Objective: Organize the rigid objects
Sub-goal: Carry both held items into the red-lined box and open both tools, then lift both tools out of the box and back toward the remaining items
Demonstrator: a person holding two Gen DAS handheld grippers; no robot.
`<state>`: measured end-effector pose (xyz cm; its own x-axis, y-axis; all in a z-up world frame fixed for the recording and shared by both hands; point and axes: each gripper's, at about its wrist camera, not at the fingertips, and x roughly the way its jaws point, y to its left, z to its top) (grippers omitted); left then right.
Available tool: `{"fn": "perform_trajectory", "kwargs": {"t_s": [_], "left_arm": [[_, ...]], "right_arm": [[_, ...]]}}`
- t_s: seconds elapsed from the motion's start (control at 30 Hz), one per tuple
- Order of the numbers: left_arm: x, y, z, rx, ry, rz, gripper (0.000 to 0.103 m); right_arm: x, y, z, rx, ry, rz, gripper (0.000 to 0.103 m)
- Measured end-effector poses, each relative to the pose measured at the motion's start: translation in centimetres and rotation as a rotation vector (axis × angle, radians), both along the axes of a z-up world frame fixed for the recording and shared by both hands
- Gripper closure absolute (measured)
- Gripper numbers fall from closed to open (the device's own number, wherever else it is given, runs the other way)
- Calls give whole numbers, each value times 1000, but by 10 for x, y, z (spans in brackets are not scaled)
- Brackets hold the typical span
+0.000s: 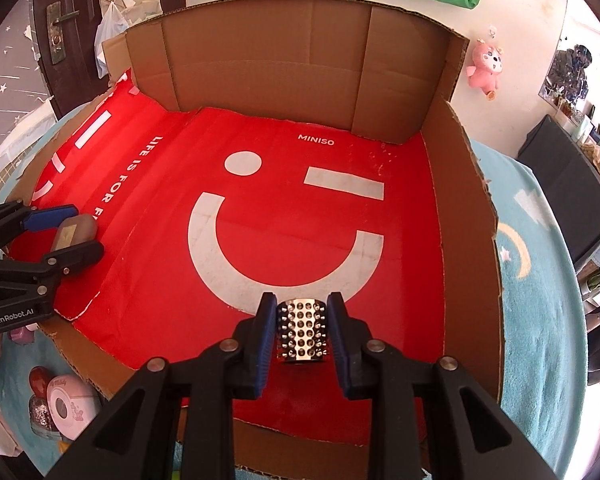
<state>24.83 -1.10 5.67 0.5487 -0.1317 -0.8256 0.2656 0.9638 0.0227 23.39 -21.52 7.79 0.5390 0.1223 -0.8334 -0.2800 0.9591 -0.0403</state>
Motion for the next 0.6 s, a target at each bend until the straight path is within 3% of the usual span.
{"fn": "perform_trajectory", "kwargs": {"t_s": [0.27, 0.6], "left_arm": [[-6, 4, 10, -35, -30, -3, 32], [-30, 6, 38, -69, -113, -5, 28]], "right_arm": [[0, -1, 0, 20, 6, 4, 74], [-18, -4, 23, 53, -62, 4, 53]]}}
